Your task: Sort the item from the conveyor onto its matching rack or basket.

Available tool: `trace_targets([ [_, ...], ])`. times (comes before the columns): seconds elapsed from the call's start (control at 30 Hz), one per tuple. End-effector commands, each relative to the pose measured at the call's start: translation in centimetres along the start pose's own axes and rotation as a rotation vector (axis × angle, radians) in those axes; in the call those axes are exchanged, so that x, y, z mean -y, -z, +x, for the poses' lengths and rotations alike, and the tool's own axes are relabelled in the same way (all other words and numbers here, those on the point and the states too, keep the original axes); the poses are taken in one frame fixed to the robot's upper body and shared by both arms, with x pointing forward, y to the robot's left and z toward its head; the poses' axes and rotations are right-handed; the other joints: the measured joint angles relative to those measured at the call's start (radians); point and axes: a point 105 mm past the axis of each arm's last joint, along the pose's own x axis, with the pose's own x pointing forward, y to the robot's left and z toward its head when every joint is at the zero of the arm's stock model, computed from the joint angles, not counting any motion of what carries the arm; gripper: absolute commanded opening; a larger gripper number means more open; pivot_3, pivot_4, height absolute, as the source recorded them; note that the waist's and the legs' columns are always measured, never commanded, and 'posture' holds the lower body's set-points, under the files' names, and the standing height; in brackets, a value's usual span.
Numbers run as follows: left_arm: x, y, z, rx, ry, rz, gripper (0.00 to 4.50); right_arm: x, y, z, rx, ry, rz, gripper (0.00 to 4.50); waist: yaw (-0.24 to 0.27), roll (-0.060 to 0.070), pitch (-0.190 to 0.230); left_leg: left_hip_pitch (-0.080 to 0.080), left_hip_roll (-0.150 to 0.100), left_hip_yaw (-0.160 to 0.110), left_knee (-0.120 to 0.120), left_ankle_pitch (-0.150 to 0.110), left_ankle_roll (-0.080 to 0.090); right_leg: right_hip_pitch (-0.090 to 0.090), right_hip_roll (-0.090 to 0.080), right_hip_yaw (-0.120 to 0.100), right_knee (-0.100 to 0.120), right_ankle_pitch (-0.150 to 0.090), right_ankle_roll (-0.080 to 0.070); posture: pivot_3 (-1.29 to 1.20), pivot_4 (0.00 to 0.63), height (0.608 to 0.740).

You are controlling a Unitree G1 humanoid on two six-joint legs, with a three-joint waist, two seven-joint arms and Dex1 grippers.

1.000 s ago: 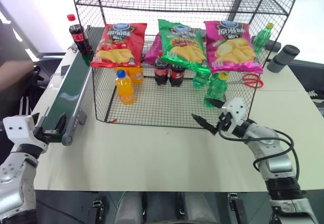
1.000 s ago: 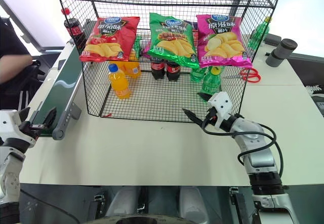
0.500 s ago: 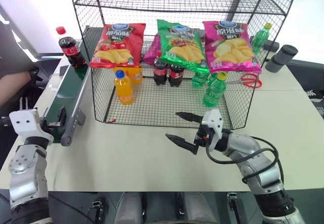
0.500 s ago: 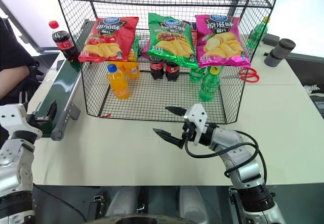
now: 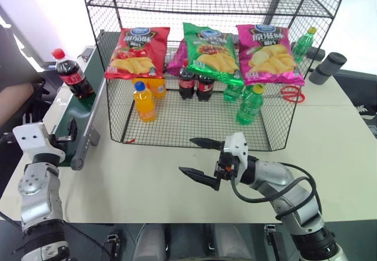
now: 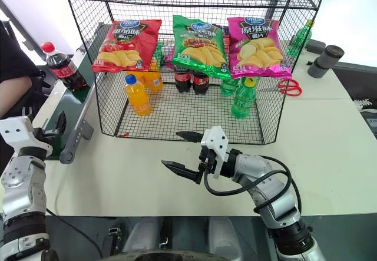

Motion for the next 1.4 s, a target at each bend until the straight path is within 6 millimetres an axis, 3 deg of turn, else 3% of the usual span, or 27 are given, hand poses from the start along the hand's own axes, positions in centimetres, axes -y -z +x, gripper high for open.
trace_targets([
  [0.03, 0.0, -0.9, 0.1, 0.051, -0.006, -0.018, 4.5, -0.5, -1.4, 0.2, 0.045, -0.03, -0.031, 4.45, 0.0, 0.0, 0.0, 0.0, 0.0, 0.0, 0.0, 0.0, 0.0, 0.0, 0.0, 0.0, 0.0, 0.0, 0.0, 0.0, 0.15, 0.74],
  [0.7, -0.3, -0.6, -0.2, 0.047, -0.02, -0.041, 4.5, -0.7, -1.4, 0.2, 0.046, -0.042, -0.007, 4.45, 0.0, 0.0, 0.0, 0.0, 0.0, 0.0, 0.0, 0.0, 0.0, 0.0, 0.0, 0.0, 0.0, 0.0, 0.0, 0.0, 0.15, 0.74],
  [0.87, -0.4, -0.4, -0.3, 0.038, -0.016, -0.025, 2.85, -0.8, -1.3, 0.2, 0.045, -0.044, -0.006, 4.5, 0.001, 0.0, 0.0, 0.0, 0.0, 0.0, 0.0, 0.0, 0.0, 0.0, 0.0, 0.0, 0.0, 0.0, 0.0, 0.0, 0.15, 0.74],
  [1.0, -1.5, -1.7, -0.8, 0.054, -0.017, 0.015, 2.83, -0.7, -1.3, 0.1, 0.042, -0.038, -0.007, 4.5, -0.001, 0.0, 0.0, 0.0, 0.0, 0.0, 0.0, 0.0, 0.0, 0.0, -0.001, 0.0, 0.0, 0.0, 0.0, 0.0, 0.15, 0.74],
  [1.13, -2.1, -5.2, -0.9, 0.124, 0.06, 0.056, 2.83, -0.5, -1.3, 0.0, 0.04, -0.033, -0.007, 4.5, -0.004, -0.002, 0.0, 0.0, 0.001, -0.001, 0.0, 0.0, 0.0, -0.001, -0.001, 0.0, 0.0, 0.0, -0.001, 0.0, 0.15, 0.74],
  [1.27, 0.8, -9.2, -1.2, 0.165, 0.309, 0.078, 2.83, 0.4, -1.4, -0.1, 0.039, -0.012, -0.022, 4.5, -0.001, -0.006, 0.0, -0.003, 0.001, -0.002, -0.001, 0.0, -0.001, -0.003, -0.002, -0.001, -0.001, -0.002, -0.004, 0.0, 0.15, 0.74],
  [1.4, 5.1, -9.8, -2.8, 0.112, 0.581, 0.057, 2.83, 1.0, -1.7, -0.2, 0.037, -0.012, -0.026, 4.5, -0.004, -0.004, 0.0, -0.004, -0.002, -0.001, -0.001, 0.0, -0.001, -0.002, -0.005, -0.001, -0.004, -0.002, -0.005, 0.0, 0.15, 0.74],
])
